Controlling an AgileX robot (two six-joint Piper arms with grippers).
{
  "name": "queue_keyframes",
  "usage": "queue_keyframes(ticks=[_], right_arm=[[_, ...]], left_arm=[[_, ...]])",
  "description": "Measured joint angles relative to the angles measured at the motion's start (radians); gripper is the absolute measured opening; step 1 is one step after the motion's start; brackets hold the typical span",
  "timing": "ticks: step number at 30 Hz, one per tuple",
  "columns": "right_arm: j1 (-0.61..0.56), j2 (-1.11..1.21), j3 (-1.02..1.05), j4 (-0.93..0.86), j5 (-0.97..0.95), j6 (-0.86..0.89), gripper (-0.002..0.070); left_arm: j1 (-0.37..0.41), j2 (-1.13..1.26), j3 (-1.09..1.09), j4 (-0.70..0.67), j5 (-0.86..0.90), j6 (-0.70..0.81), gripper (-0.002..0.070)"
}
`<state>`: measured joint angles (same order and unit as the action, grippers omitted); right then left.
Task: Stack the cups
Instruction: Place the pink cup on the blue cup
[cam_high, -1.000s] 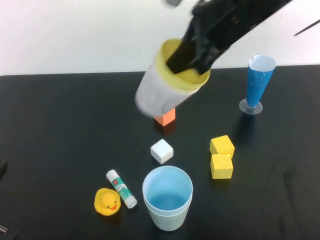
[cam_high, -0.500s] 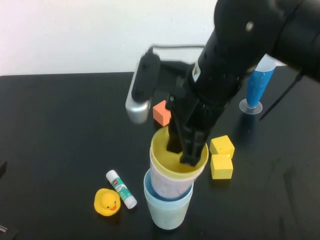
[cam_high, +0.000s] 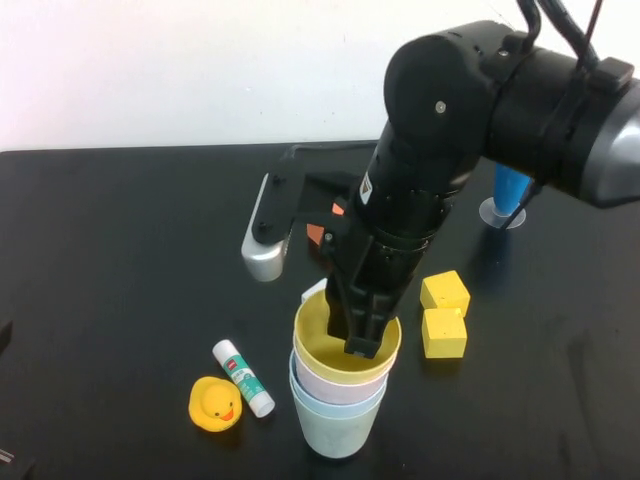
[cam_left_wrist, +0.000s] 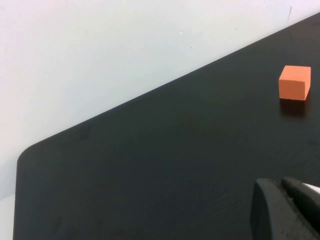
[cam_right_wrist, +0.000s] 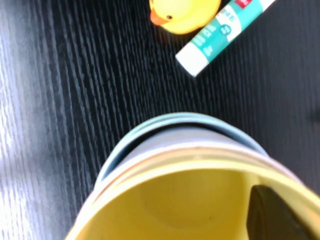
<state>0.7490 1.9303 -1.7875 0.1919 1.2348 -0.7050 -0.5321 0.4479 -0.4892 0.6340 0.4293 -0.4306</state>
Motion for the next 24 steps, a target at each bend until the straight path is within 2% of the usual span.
queue_keyframes(ticks=[3, 8, 11, 13, 17, 24], right_arm=[[0.0, 0.013, -0.002, 0.0, -0.006, 0.0, 0.0139], [0.0, 0.045, -0.002, 0.0, -0.006, 0.0, 0.0318], [0.0, 0.06, -0.002, 0.002, -0.006, 0.0, 0.0356], [0.0, 0.073, -0.002, 0.002, -0.006, 0.0, 0.0354], [0.0, 0.089, -0.002, 0.009, 0.0, -0.018, 0.0274], [0.002, 0.089, -0.047, -0.003, 0.001, -0.038, 0.0248]], left_arm=[[0.0, 0.0, 0.0, 0.002, 0.0, -0.001, 0.0001], [0.0, 0.0, 0.0, 0.004, 0.0, -0.002, 0.0001], [0.0, 0.0, 0.0, 0.004, 0.0, -0.002, 0.0001], [0.0, 0.0, 0.0, 0.004, 0.0, -0.002, 0.0001], [0.0, 0.0, 0.0, 0.004, 0.0, -0.002, 0.0001], [0.0, 0.0, 0.0, 0.004, 0.0, -0.002, 0.0001]])
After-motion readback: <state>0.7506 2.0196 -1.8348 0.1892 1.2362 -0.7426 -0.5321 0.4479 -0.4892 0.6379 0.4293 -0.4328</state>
